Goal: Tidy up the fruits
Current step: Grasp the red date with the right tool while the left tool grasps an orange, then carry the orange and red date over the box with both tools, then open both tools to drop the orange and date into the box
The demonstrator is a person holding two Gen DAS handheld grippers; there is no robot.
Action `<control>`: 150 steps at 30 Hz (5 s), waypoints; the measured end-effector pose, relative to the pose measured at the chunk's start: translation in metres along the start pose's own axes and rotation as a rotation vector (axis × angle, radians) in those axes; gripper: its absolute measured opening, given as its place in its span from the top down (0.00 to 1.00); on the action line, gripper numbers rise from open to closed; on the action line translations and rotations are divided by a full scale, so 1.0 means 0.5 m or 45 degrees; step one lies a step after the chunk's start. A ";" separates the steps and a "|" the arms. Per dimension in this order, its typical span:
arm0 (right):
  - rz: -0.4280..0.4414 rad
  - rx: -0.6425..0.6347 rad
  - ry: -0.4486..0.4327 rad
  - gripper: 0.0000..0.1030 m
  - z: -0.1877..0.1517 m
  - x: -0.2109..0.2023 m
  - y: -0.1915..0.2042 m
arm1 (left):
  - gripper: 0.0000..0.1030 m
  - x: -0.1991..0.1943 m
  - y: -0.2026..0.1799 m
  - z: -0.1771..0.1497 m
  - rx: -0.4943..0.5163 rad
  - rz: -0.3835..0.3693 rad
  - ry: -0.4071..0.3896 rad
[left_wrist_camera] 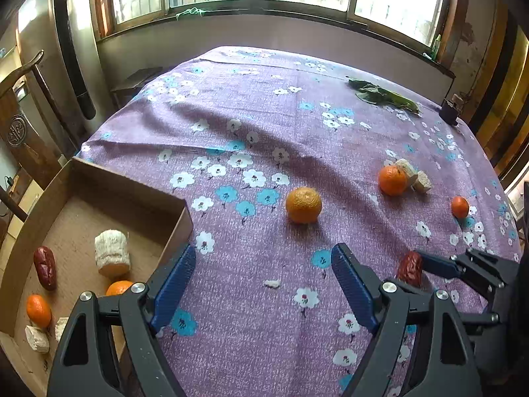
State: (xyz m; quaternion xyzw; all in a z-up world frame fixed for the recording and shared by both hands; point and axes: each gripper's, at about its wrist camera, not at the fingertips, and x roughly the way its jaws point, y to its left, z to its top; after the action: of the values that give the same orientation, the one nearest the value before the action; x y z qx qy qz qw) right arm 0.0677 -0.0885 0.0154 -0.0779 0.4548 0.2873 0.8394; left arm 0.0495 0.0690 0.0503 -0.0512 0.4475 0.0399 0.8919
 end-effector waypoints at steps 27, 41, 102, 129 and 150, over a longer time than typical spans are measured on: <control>-0.035 0.009 -0.028 0.53 -0.029 -0.018 0.001 | 0.72 0.082 -0.012 0.013 -0.025 -0.107 0.031; 0.069 0.106 -0.114 0.53 -0.092 -0.095 0.057 | 0.72 -0.074 0.010 -0.099 0.085 -0.047 -0.052; 0.280 -0.372 -0.040 0.53 0.090 0.044 0.478 | 0.71 -0.195 0.357 -0.246 -0.194 0.210 -0.076; 0.367 -0.359 0.019 0.38 0.153 0.173 0.522 | 0.71 -0.152 0.376 -0.239 -0.240 0.206 -0.016; 0.143 -0.103 -0.128 0.22 0.023 -0.045 0.279 | 0.22 -0.205 0.270 -0.193 -0.170 0.215 -0.179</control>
State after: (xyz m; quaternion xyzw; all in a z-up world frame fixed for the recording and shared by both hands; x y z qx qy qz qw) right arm -0.0107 0.0214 0.0582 -0.0717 0.4038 0.3558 0.8397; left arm -0.1038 0.1881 0.0677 -0.0697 0.3831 0.1479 0.9091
